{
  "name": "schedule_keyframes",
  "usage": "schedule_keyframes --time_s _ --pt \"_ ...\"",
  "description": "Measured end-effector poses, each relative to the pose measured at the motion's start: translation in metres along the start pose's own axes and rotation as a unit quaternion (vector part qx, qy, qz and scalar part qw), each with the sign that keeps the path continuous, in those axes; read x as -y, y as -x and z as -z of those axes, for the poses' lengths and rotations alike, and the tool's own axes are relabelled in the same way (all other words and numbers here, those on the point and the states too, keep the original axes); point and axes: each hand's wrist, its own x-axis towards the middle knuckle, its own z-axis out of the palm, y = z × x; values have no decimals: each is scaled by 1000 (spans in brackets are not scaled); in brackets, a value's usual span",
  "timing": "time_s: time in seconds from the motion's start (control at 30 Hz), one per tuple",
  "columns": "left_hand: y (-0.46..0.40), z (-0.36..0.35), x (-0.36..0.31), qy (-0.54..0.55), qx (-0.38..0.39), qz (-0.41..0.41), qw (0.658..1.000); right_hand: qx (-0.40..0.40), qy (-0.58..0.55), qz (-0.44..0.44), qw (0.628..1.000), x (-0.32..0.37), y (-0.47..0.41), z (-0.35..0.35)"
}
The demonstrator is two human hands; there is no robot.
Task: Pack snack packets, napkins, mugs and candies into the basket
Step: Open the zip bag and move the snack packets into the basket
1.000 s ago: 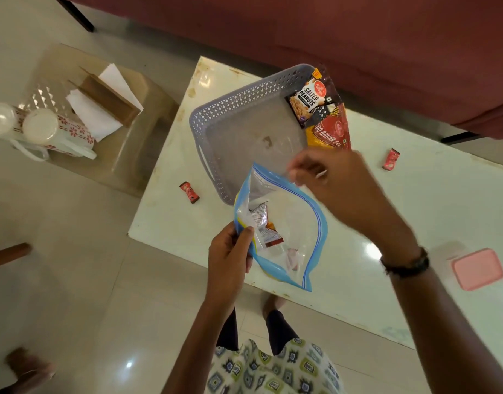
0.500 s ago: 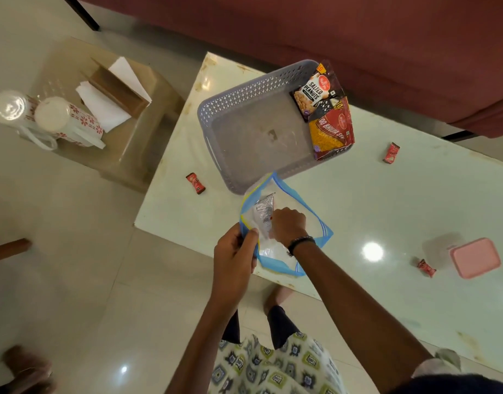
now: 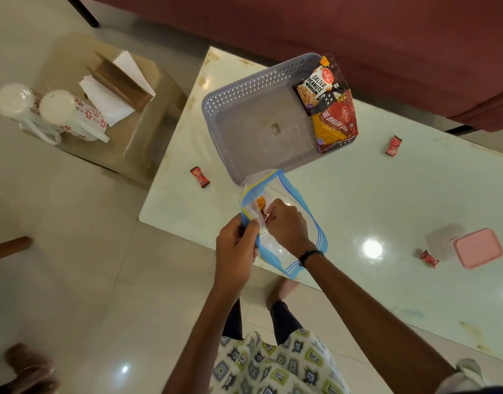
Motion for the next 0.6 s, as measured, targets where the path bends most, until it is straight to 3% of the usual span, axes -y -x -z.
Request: schedule_keyframes --time_s 0.17,0.37,0.43,0.5,0.57,0.6 --pt "2 5 4 -15 0 -7 1000 -11 66 -1 998 9 -4 -16" --pt "0 9 1 -8 -6 -5 1000 -57 10 14 998 5 5 -11" --pt "0 9 2 -9 -5 -2 1000 -38 32 -4 999 1 4 -12" --pt "0 9 3 -12 -6 -2 1000 36 29 -50 998 -2 -1 -14" --pt "2 9 3 -14 -10 -3 1000 129 -121 -140 974 1 -5 -11" --pt "3 8 4 -16 -11 -3 1000 160 -252 -195 934 4 -6 -10"
